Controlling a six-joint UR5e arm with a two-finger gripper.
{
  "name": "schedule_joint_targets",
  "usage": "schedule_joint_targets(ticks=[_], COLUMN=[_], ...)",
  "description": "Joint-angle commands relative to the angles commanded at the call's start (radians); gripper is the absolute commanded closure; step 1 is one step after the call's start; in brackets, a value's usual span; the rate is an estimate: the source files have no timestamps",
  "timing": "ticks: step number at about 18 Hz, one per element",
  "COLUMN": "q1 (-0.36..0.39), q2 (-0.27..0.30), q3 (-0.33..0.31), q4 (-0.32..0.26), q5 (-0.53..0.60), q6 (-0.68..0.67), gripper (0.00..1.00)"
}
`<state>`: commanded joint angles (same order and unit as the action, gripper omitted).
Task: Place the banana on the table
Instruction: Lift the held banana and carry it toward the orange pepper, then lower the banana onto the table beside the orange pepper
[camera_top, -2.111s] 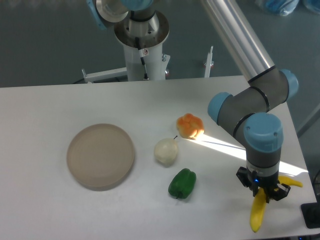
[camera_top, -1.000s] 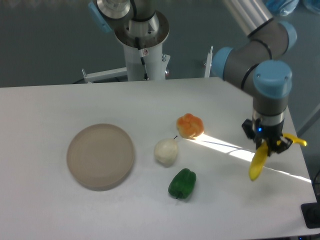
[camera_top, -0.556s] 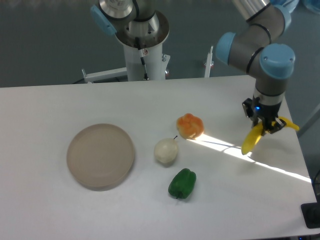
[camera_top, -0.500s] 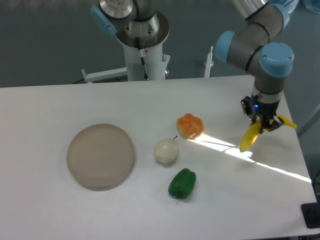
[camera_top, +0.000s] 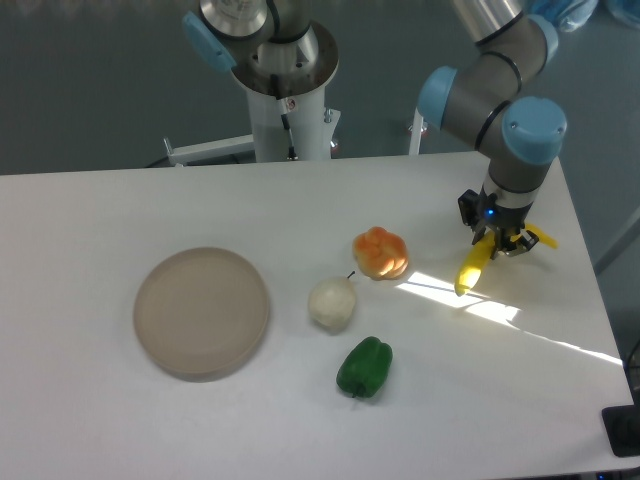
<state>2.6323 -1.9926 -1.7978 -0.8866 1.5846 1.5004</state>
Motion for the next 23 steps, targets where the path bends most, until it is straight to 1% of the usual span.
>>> schedule_joint_targets(ticks=[2, 7, 14, 16, 19, 21, 22, 23], q1=[-0.006, -0.011, -0.014, -0.014, -0.014, -0.015, -0.015, -0.015], q2=[-0.003, -0.018, -0.025, -0.034, -0.035, -0.035, -0.035, -0.035], q3=[-0.012, -0.014, -0.014, -0.012, -0.005, -0.002, 0.0, 0.002], q4=[0.0, 0.002, 0.002, 0.003, 0.002, 0.003, 0.003, 0.002], q5=[0.0, 0.0, 0.0, 0.0, 0.0, 0.0, 0.0, 0.0], q6=[-0.04, -0.089, -0.091, -0.091, -0.091, -0.089, -0.091, -0.091], gripper=[0.69, 0.69, 0.69, 0.68, 0.65, 0.59, 0.52, 0.42])
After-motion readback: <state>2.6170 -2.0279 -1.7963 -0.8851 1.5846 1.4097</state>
